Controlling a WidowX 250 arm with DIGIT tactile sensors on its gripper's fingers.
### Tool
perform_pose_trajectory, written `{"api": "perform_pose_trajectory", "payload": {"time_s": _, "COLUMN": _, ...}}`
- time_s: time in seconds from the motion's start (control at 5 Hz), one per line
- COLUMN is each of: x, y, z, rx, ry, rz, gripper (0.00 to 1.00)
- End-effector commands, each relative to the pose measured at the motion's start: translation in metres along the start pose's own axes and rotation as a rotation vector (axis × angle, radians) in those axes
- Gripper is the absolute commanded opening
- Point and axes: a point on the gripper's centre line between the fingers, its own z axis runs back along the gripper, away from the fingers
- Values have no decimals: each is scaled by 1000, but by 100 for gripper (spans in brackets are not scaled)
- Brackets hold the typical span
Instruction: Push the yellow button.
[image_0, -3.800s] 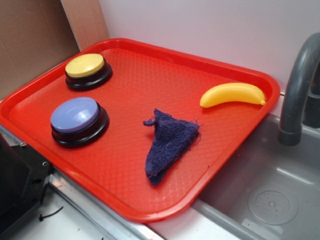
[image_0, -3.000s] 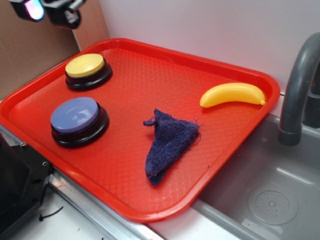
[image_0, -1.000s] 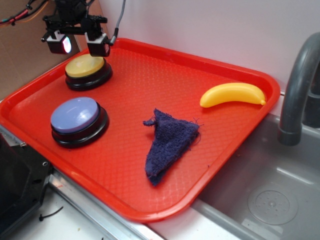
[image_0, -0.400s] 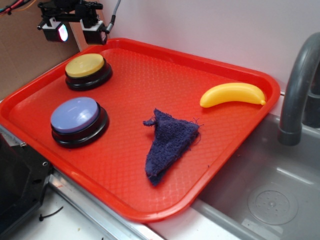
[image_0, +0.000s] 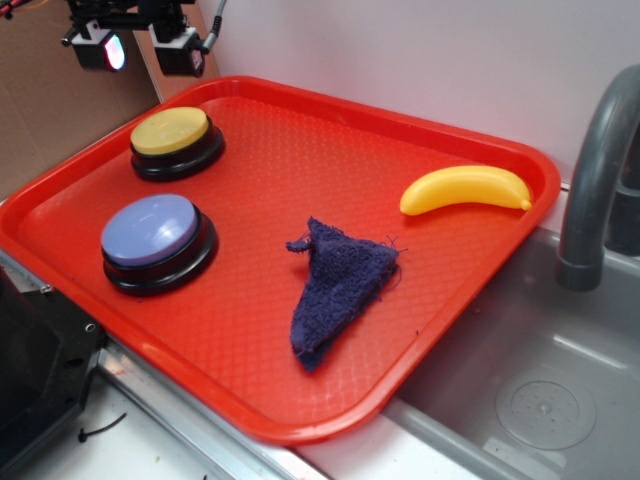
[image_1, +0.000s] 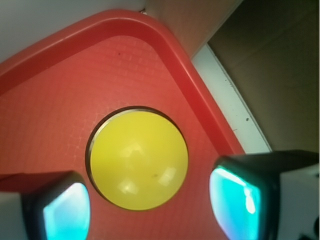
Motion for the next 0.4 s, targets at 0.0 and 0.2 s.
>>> {"api": "perform_pose_trajectory", "payload": {"time_s": 0.0, "x": 3, "y": 21, "z": 37, "rx": -28, "ry": -79, "rz": 35, "gripper": 100}}
{"api": "perform_pose_trajectory", "payload": {"time_s": 0.2, "x": -2, "y": 26, "z": 42, "rx": -34, "ry": -78, "rz": 33, "gripper": 100}}
